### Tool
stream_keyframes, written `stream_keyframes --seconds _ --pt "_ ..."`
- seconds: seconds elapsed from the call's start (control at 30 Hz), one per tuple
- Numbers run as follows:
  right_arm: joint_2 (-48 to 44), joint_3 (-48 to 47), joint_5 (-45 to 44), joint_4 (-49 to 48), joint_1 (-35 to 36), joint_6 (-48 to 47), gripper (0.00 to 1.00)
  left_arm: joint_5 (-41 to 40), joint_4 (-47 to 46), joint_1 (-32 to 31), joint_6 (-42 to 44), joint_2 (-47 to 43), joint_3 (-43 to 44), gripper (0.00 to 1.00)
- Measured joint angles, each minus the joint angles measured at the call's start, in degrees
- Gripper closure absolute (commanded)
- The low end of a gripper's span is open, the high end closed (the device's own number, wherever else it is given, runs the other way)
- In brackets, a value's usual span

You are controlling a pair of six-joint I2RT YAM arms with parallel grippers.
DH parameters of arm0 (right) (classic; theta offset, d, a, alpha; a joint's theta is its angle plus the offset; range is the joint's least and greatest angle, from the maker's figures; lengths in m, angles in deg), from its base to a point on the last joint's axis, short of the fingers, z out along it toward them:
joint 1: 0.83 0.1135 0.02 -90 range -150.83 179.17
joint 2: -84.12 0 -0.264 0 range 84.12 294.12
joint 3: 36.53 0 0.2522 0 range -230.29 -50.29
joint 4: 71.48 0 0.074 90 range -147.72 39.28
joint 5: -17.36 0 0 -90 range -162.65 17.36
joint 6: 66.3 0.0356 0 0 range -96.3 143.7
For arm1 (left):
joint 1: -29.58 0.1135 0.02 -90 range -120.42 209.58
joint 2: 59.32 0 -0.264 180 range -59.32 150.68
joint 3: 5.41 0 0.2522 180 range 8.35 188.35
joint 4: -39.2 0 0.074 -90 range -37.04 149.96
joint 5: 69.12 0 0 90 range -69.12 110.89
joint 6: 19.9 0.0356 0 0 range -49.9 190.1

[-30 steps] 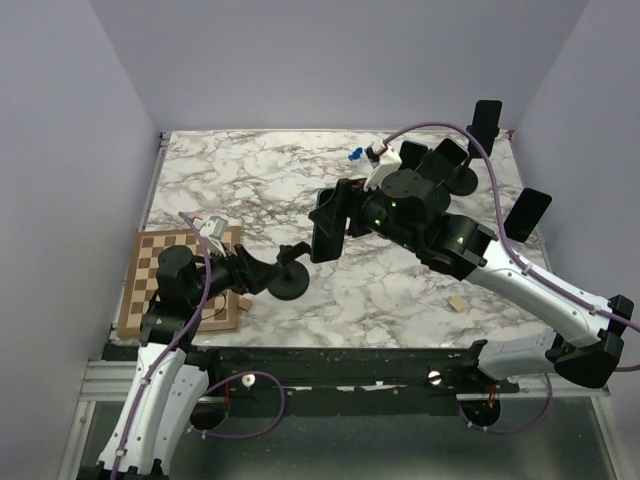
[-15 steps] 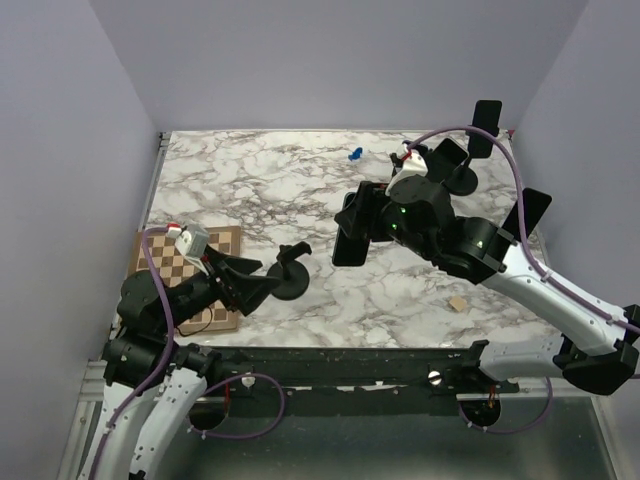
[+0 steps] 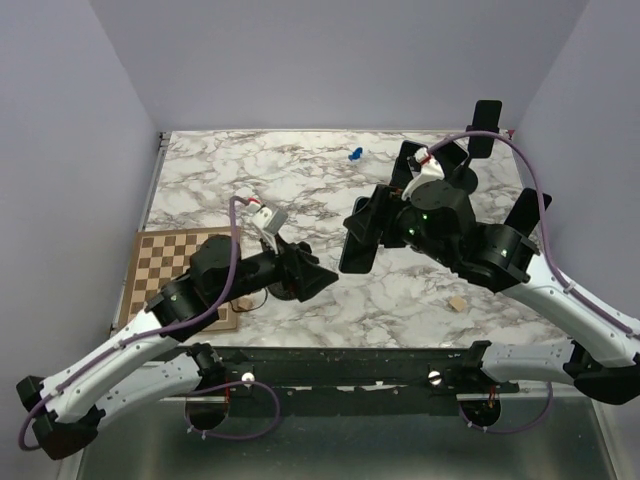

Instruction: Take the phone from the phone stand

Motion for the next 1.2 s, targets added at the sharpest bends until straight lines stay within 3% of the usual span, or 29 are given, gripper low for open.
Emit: stream_keyframes --seconds 0.23,0.4,0.63,0.9,1.0,1.03,1.07,1.1,1.17,1.2 --pt "-3.72 1.62 1.09 0.85 0.00 1.09 0.99 -8.94 -3.06 -7.54 0.96 11.98 5.88 0.47" --pt "-6.36 2.62 1.16 1.36 -0.02 1.64 0.99 -11.47 -6.16 -9.88 0.83 13.99 6.49 0.58" --pt "-8.07 4.22 1.36 2.56 -0.28 1.75 0.99 -11.96 -10.47 -12.37 -0.31 17.84 6.69 0.61" --pt "-9.81 5.55 2.67 3.04 -0.26 2.23 0.99 -10.27 -14.62 -13.22 -2.08 19.67 6.49 0.79" --pt "-10.56 5.77 3.04 3.02 -0.28 2.56 0.99 -9.03 -16.55 -13.33 -2.71 20.04 6.38 0.81" --pt "-10.78 5.79 2.97 3.21 -0.28 2.54 0.99 -8.74 -16.85 -13.35 -2.80 20.26 6.40 0.87" --pt "-10.95 5.90 2.80 3.74 -0.37 2.51 0.99 -8.28 -16.98 -13.42 -2.86 20.96 6.60 1.00" --pt "-11.08 6.01 2.58 4.02 -0.48 2.47 0.99 -7.96 -16.94 -13.44 -2.89 21.53 6.86 1.00" --pt "-11.43 6.19 1.66 4.92 -0.85 2.29 0.94 -7.21 -16.83 -13.44 -3.10 23.04 7.65 1.00" --pt "-11.56 6.21 1.33 5.38 -1.01 2.27 0.84 -6.97 -16.96 -13.42 -3.10 23.71 7.93 1.00"
